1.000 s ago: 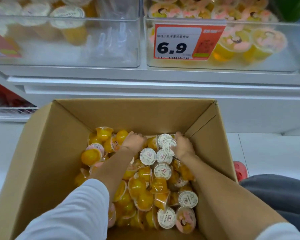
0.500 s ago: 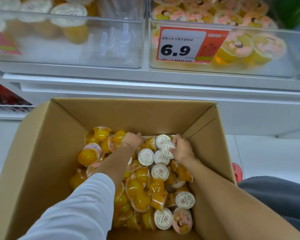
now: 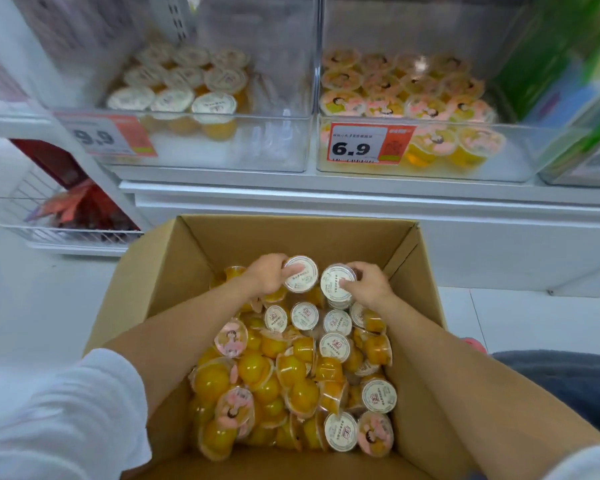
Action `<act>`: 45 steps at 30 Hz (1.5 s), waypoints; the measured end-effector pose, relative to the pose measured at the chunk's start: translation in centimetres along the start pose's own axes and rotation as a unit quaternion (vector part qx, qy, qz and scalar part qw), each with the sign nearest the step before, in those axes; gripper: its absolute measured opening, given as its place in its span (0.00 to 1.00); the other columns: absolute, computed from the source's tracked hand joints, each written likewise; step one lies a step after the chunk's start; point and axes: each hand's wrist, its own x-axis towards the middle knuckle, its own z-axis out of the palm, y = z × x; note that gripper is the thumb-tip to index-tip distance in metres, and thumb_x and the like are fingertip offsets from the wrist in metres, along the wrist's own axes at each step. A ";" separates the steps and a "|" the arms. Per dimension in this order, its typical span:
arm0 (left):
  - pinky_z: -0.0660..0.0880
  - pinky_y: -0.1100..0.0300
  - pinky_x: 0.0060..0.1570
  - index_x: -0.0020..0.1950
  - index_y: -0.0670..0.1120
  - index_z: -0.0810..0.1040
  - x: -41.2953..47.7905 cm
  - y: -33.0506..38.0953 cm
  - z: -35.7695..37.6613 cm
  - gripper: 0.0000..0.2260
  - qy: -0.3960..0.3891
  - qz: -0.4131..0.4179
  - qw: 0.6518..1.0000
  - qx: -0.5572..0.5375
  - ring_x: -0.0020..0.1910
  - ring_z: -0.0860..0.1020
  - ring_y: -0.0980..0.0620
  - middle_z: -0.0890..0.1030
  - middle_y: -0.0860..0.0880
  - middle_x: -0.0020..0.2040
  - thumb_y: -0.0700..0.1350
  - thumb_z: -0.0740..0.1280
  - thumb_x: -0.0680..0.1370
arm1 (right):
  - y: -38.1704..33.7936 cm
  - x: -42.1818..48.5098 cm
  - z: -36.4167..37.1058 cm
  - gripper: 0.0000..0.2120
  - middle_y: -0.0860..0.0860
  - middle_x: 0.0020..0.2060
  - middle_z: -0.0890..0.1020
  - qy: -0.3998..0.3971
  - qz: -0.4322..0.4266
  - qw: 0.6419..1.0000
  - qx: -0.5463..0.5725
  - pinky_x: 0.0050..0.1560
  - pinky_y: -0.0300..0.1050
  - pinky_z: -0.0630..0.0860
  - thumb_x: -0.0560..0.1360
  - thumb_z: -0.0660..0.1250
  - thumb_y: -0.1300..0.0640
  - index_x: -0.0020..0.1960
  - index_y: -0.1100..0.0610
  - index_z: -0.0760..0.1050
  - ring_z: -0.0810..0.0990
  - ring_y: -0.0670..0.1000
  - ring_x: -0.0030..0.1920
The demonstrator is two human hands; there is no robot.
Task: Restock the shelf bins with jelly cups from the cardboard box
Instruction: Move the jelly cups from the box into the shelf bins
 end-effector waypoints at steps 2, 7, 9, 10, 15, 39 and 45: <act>0.75 0.53 0.48 0.51 0.43 0.77 -2.5 1.7 -3.4 0.25 0.007 0.008 1.000 -0.019 0.46 0.78 0.48 0.82 0.45 0.50 0.63 0.54 0.80 | -2.9 -1.7 -1.3 0.22 0.51 0.57 0.81 -0.006 -0.029 0.999 0.033 0.54 0.44 0.79 0.73 0.73 0.61 0.65 0.55 0.75 0.80 0.50 0.55; 0.75 0.53 0.42 0.47 0.43 0.79 -8.8 5.3 -12.4 0.21 0.086 0.044 0.994 -0.059 0.39 0.78 0.46 0.80 0.46 0.40 0.59 0.57 0.81 | -11.1 -6.1 -4.2 0.15 0.50 0.49 0.83 0.014 -0.124 0.990 0.066 0.35 0.36 0.77 0.73 0.72 0.61 0.60 0.54 0.79 0.82 0.48 0.45; 0.75 0.55 0.38 0.42 0.44 0.79 -10.8 5.7 -16.0 0.21 0.125 0.049 0.988 -0.075 0.36 0.79 0.46 0.80 0.46 0.37 0.59 0.59 0.80 | -14.3 -7.5 -5.1 0.12 0.49 0.48 0.83 0.036 -0.166 0.983 0.068 0.36 0.34 0.74 0.73 0.72 0.59 0.57 0.52 0.80 0.82 0.48 0.46; 0.74 0.58 0.36 0.42 0.42 0.79 -11.7 5.9 -17.8 0.21 0.140 0.052 0.985 -0.086 0.34 0.78 0.48 0.81 0.46 0.36 0.58 0.60 0.80 | -16.0 -8.1 -5.6 0.10 0.48 0.47 0.83 0.046 -0.189 0.979 0.067 0.39 0.35 0.73 0.73 0.72 0.59 0.55 0.52 0.81 0.81 0.48 0.48; 0.75 0.60 0.35 0.49 0.40 0.80 -14.4 6.5 -26.0 0.18 0.219 0.099 0.951 -0.196 0.37 0.78 0.50 0.82 0.42 0.43 0.55 0.63 0.80 | -24.0 -10.6 -8.0 0.11 0.47 0.46 0.84 0.082 -0.292 0.945 0.120 0.51 0.43 0.78 0.73 0.71 0.60 0.55 0.54 0.82 0.82 0.48 0.48; 0.68 0.45 0.64 0.60 0.35 0.75 -5.5 -3.0 -34.5 0.28 0.050 -0.054 0.997 -0.001 0.61 0.74 0.38 0.75 0.36 0.61 0.61 0.58 0.80 | -35.3 1.9 -4.3 0.06 0.56 0.51 0.79 -0.265 0.036 0.961 0.072 0.67 0.52 0.71 0.80 0.63 0.61 0.52 0.65 0.72 0.76 0.57 0.64; 0.71 0.47 0.57 0.49 0.30 0.75 -4.5 -2.8 -33.7 0.33 0.049 -0.077 0.990 0.106 0.49 0.75 0.34 0.73 0.30 0.54 0.63 0.62 0.77 | -34.8 2.4 -3.4 0.08 0.55 0.48 0.82 -0.161 -0.041 0.986 -0.031 0.58 0.48 0.79 0.78 0.66 0.59 0.54 0.64 0.77 0.82 0.52 0.47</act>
